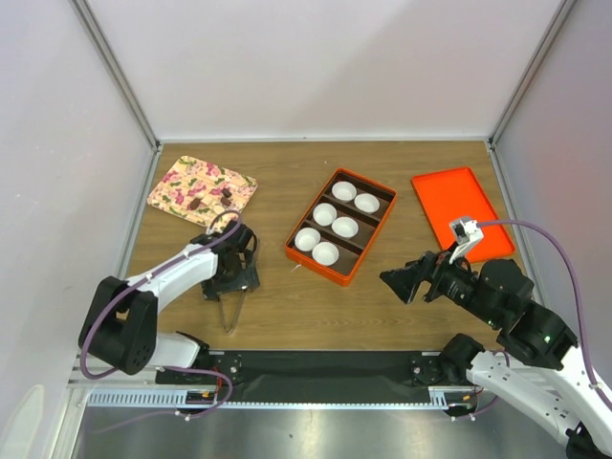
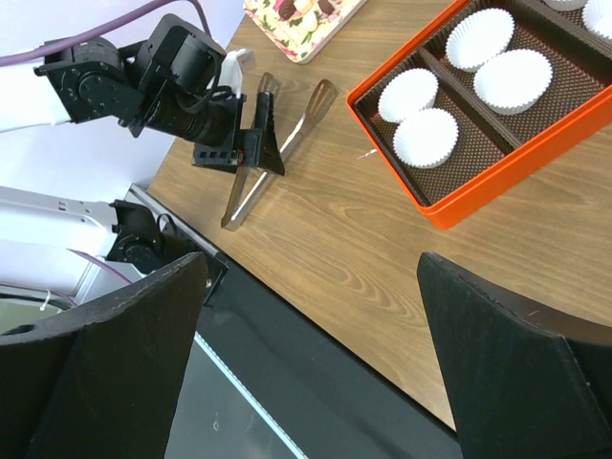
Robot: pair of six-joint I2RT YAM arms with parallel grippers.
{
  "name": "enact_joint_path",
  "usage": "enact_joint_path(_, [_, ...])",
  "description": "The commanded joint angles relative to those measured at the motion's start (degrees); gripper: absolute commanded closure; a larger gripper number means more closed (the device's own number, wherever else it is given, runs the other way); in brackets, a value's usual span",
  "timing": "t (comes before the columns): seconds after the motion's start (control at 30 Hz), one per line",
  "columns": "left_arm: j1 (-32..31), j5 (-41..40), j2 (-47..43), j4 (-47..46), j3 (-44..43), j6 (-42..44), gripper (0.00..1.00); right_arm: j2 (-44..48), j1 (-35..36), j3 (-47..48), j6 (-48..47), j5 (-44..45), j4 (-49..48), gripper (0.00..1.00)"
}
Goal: Pack the chocolate
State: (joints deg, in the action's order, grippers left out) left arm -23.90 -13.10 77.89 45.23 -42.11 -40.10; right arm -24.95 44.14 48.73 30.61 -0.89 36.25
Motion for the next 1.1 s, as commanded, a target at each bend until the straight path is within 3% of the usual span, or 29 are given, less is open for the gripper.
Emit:
enact_joint_path(0.0, [-0.6,2.8,-2.7,-3.6,1.1,-1.5,0.02,1.4,0.0,1.5,-0.9,0.8,0.8,0.01])
enact_joint_path(0.5, [-7.3,3.2,1.5,-7.3,4.0,-3.9,0.14,1.7,0.0,1.3,0.1,0.6,0.2,0.01])
enact_joint_path(1.07, [-8.6,-3.0,-0.8,-12.8,7.2,-2.6,0.14,1.9,0.1,1.3,0.8,0.7,1.2,0.02])
